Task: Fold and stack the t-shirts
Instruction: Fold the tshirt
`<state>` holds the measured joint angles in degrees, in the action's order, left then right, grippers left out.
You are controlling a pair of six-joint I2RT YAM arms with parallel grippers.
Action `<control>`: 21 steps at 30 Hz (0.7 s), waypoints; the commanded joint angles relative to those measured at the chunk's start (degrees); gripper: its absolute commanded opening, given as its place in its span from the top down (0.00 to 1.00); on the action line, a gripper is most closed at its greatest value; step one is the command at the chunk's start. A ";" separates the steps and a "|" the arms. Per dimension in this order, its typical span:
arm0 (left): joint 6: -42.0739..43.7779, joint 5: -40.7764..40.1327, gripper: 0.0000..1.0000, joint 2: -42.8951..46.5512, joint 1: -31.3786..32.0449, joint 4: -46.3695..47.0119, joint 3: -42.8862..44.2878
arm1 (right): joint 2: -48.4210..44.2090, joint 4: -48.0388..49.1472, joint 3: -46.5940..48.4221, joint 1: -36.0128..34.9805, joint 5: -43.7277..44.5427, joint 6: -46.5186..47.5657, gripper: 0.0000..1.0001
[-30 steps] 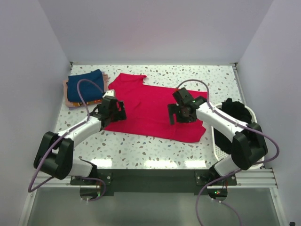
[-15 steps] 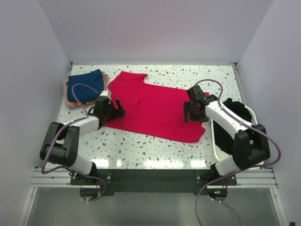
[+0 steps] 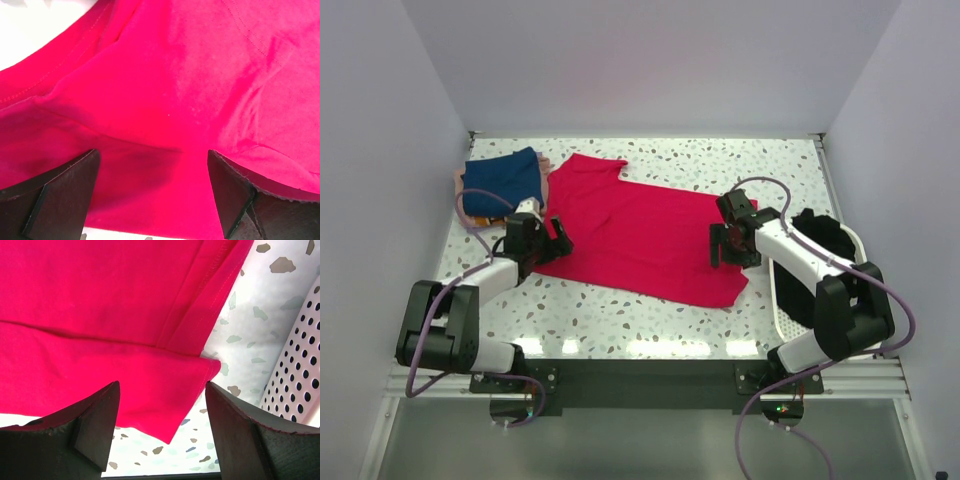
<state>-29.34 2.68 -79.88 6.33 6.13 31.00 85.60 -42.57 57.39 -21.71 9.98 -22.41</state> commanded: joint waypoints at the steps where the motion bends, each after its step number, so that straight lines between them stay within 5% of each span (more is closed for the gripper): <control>1: 1.22 -0.66 0.06 0.77 -0.97 -4.99 -0.69 | 0.70 1.96 0.44 0.01 1.88 0.44 0.29; 12: -0.10 3.83 0.06 2.62 -0.79 -5.25 4.76 | 9.93 5.03 4.58 0.01 7.25 0.18 0.35; 21: -2.12 4.97 0.06 -5.11 1.50 0.36 7.14 | 12.66 6.00 4.93 0.09 8.92 -0.26 0.38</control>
<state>-29.69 6.33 -82.78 7.68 2.94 36.77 97.91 -37.85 60.45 -21.71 16.10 -22.28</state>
